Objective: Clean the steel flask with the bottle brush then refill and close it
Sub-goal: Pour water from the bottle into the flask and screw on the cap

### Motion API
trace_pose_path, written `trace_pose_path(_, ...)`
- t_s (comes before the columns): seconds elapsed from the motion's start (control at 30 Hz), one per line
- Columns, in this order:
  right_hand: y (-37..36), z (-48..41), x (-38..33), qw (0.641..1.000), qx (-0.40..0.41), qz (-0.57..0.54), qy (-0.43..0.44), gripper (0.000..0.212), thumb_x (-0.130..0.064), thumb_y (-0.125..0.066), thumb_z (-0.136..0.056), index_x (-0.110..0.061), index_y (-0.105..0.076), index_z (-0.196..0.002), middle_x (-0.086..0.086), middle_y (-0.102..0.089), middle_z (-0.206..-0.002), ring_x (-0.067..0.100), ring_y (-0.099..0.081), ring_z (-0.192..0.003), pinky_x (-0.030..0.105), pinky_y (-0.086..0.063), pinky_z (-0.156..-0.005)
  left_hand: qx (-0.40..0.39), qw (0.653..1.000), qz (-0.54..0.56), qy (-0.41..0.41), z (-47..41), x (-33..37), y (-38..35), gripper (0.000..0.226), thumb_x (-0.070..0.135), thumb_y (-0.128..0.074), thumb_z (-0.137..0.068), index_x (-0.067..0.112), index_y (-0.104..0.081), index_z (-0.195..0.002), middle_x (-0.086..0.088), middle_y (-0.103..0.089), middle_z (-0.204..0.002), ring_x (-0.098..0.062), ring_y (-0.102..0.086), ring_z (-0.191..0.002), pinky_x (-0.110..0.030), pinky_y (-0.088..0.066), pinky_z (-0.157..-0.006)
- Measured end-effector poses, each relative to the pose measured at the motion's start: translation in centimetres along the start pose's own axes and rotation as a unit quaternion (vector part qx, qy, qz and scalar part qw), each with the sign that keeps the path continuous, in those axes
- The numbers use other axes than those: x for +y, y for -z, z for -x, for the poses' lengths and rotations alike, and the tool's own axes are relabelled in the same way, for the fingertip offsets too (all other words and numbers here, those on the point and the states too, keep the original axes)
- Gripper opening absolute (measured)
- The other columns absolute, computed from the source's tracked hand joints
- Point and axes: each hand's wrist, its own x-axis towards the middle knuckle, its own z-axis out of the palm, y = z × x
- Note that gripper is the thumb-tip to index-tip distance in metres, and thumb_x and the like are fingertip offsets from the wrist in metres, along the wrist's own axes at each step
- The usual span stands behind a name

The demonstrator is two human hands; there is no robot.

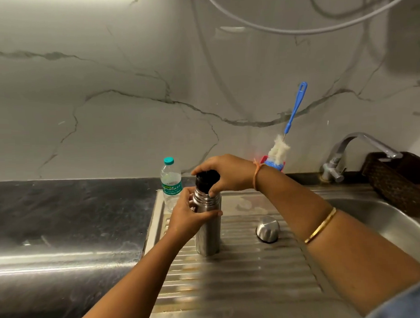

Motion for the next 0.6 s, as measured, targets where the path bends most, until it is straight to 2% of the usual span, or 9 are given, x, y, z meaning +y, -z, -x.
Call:
trace_pose_path(0.13, -0.8, -1.3, -0.6, 0.996, -0.032, 0.073, -0.043, 0.054, -0.033, -0.069, -0.081, -0.017, -0.053, -0.129, 0.005, -0.058, -0.123, 0.022, -0.054, -0.11, 0.03, -0.047, -0.089, 0.001, 1.0, 0.01, -0.001, -0.2, -0.5, 0.0, 0.062, 0.017, -0.084, -0.065, 0.028, -0.043, -0.11, 0.013, -0.054, -0.101, -0.016, -0.055, -0.102, -0.028, -0.049, -0.079)
trace_pose_path(0.2, -1.3, -1.8, -0.8, 0.99, -0.006, 0.12, -0.079, 0.049, -0.05, -0.059, -0.084, -0.013, -0.058, -0.116, 0.006, -0.063, -0.107, 0.02, -0.057, -0.093, 0.027, -0.048, -0.073, 0.004, 1.0, 0.003, -0.004, -0.3, -0.6, 0.0, 0.062, 0.018, -0.084, -0.065, 0.028, -0.044, -0.111, 0.011, -0.055, -0.104, -0.016, -0.054, -0.103, -0.03, -0.048, -0.081)
trace_pose_path(0.27, -1.5, -2.0, -0.9, 0.981, 0.012, 0.159, -0.111, 0.051, -0.056, -0.053, -0.086, -0.011, -0.059, -0.108, 0.008, -0.064, -0.101, 0.02, -0.056, -0.082, 0.023, -0.04, -0.059, 0.008, 1.0, 0.003, -0.008, -0.3, -0.6, -0.1, 0.066, 0.018, -0.085, -0.064, 0.027, -0.046, -0.116, 0.012, -0.053, -0.107, -0.015, -0.052, -0.103, -0.031, -0.048, -0.083)
trace_pose_path(0.3, -1.4, -2.1, -0.9, 0.981, 0.004, 0.159, -0.114, 0.051, -0.055, -0.055, -0.086, -0.01, -0.058, -0.111, 0.009, -0.064, -0.105, 0.021, -0.057, -0.084, 0.024, -0.042, -0.061, 0.007, 1.0, 0.004, -0.009, -0.3, -0.5, -0.1, 0.066, 0.018, -0.085, -0.064, 0.026, -0.046, -0.117, 0.014, -0.053, -0.105, -0.015, -0.052, -0.103, -0.032, -0.049, -0.083)
trace_pose_path(0.4, -0.2, -1.5, -1.2, 0.989, -0.098, 0.086, -0.072, 0.067, -0.03, -0.072, -0.08, -0.018, -0.04, -0.137, 0.007, -0.052, -0.131, 0.025, -0.05, -0.117, 0.035, -0.046, -0.095, -0.009, 1.0, 0.0, -0.005, -0.3, -0.4, 0.1, 0.065, 0.021, -0.085, -0.064, 0.026, -0.043, -0.114, 0.013, -0.054, -0.104, -0.017, -0.055, -0.104, -0.034, -0.05, -0.085)
trace_pose_path(0.47, 0.6, -1.3, -1.3, 0.989, -0.12, 0.07, -0.047, 0.065, -0.015, -0.072, -0.078, -0.022, -0.043, -0.136, 0.003, -0.051, -0.132, 0.024, -0.048, -0.121, 0.035, -0.045, -0.098, -0.015, 1.0, 0.006, -0.003, -0.3, -0.5, 0.2, 0.065, 0.021, -0.085, -0.064, 0.029, -0.042, -0.113, 0.014, -0.054, -0.102, -0.016, -0.055, -0.102, -0.032, -0.05, -0.084)
trace_pose_path(0.5, 0.5, -1.4, -1.3, 0.99, -0.106, 0.074, -0.05, 0.058, -0.018, -0.071, -0.079, -0.023, -0.048, -0.132, 0.003, -0.053, -0.128, 0.022, -0.05, -0.117, 0.033, -0.047, -0.094, -0.015, 1.0, 0.01, -0.004, -0.4, -0.5, 0.2, 0.065, 0.02, -0.085, -0.064, 0.03, -0.042, -0.112, 0.016, -0.054, -0.1, -0.014, -0.055, -0.1, -0.03, -0.049, -0.081)
trace_pose_path(0.57, -0.4, -1.6, -1.5, 0.988, -0.048, 0.116, -0.091, 0.043, -0.043, -0.063, -0.084, -0.019, -0.057, -0.119, 0.003, -0.061, -0.111, 0.019, -0.057, -0.1, 0.028, -0.048, -0.08, -0.012, 1.0, 0.013, -0.007, -0.3, -0.5, 0.1, 0.064, 0.02, -0.084, -0.065, 0.032, -0.042, -0.111, 0.02, -0.051, -0.098, -0.01, -0.053, -0.097, -0.026, -0.047, -0.078)
trace_pose_path(0.6, -1.0, -1.7, -1.7, 0.979, -0.011, 0.158, -0.128, 0.049, -0.057, -0.054, -0.085, -0.016, -0.06, -0.111, 0.003, -0.063, -0.1, 0.018, -0.058, -0.09, 0.027, -0.047, -0.072, -0.006, 1.0, 0.014, -0.009, -0.3, -0.5, 0.1, 0.065, 0.019, -0.085, -0.065, 0.034, -0.041, -0.111, 0.021, -0.05, -0.097, -0.009, -0.052, -0.096, -0.025, -0.046, -0.078)
